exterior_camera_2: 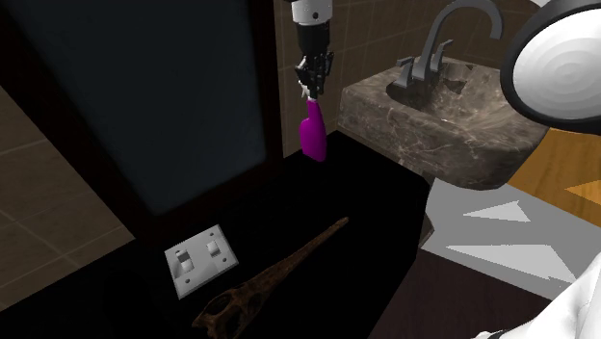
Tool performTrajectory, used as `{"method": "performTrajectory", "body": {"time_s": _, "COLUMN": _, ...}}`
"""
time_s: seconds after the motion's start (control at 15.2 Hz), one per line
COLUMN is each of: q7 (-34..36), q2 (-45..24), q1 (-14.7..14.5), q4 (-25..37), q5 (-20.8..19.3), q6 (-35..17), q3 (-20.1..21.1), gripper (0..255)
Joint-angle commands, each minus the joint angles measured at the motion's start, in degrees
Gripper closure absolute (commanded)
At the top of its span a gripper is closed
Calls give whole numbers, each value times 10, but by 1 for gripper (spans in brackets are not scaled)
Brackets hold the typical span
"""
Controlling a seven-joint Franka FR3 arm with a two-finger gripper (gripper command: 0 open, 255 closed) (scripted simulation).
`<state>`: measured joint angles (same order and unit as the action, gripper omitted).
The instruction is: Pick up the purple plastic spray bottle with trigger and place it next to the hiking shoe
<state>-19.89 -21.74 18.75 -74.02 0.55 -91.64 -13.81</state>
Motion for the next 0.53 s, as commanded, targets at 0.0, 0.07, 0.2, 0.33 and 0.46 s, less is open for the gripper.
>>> {"method": "performTrajectory", "body": {"time_s": 0.0, "q7": -2, "q2": -6, "q1": 2, "q4": 23, "q5": 1, "q6": 18, "q3": 0, "gripper": 255}}
{"method": "performTrajectory", "body": {"time_s": 0.07, "q7": -2, "q2": -8, "q1": 3, "q4": 34, "q5": 2, "q6": 27, "q3": 0, "gripper": 255}}
{"method": "performTrajectory", "body": {"time_s": 0.2, "q7": -4, "q2": -13, "q1": 5, "q4": 57, "q5": 3, "q6": 45, "q3": -1, "gripper": 255}}
{"method": "performTrajectory", "body": {"time_s": 0.33, "q7": -5, "q2": -19, "q1": 7, "q4": 82, "q5": 4, "q6": 64, "q3": -1, "gripper": 255}}
{"method": "performTrajectory", "body": {"time_s": 0.46, "q7": -6, "q2": -26, "q1": 9, "q4": 110, "q5": 6, "q6": 84, "q3": -1, "gripper": 255}}
